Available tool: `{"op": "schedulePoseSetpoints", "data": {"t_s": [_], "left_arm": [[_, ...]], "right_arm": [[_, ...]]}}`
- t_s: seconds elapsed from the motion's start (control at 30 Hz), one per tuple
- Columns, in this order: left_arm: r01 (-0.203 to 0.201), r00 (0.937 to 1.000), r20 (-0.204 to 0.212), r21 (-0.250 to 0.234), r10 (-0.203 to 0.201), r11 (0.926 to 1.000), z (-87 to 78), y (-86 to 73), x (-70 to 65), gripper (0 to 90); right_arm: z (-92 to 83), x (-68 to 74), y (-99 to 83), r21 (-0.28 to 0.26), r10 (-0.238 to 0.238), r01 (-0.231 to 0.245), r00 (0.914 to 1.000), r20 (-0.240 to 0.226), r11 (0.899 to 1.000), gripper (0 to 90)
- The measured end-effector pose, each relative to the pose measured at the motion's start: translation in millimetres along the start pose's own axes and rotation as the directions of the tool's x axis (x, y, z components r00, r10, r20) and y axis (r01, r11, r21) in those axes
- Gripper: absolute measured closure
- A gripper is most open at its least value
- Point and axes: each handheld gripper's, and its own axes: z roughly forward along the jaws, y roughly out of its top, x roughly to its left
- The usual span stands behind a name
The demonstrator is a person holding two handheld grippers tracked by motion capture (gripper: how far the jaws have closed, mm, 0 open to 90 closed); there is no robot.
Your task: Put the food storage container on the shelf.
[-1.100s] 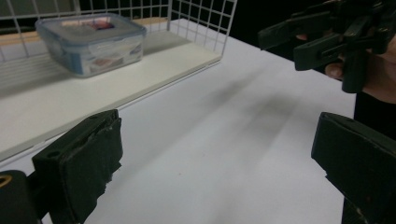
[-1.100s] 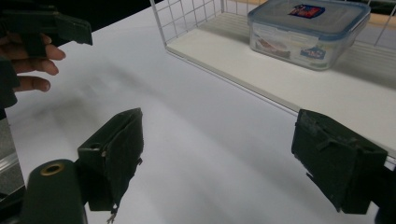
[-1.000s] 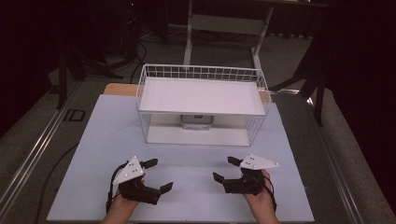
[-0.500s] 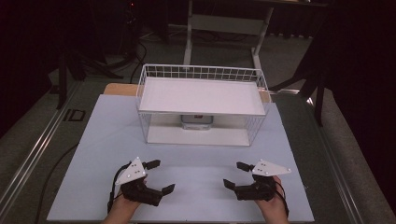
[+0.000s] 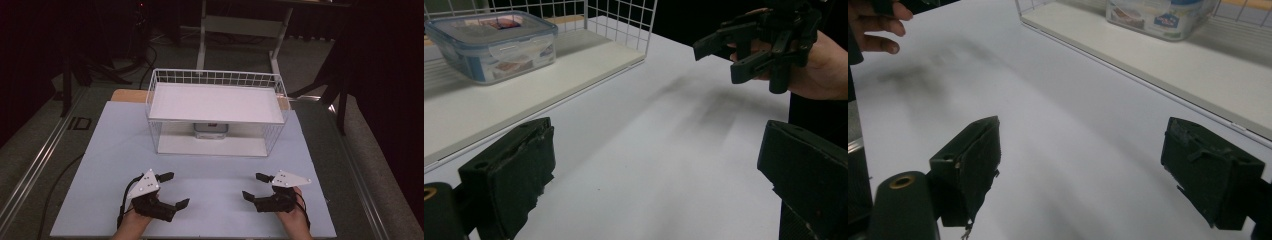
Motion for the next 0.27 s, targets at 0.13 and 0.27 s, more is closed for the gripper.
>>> {"op": "schedulePoseSetpoints", "data": {"t_s": [0.13, 0.27], "left_arm": [[-0.005, 1.0000, 0.003, 0.010, 0.005, 0.9999, 2.0, -0.8, -0.9, 3.0], [-0.006, 1.0000, 0.003, 0.008, 0.006, 0.9999, 2.0, -0.5, -1.3, 3.0]], "right_arm": [[-0.5, -3.8, -1.7, -0.004, 0.017, -0.017, 0.9998, 0.006, 1.000, 16.0], [-3.6, -6.7, -1.8, -0.009, 0.022, -0.022, 0.9995, 0.021, 1.000, 16.0]]}}
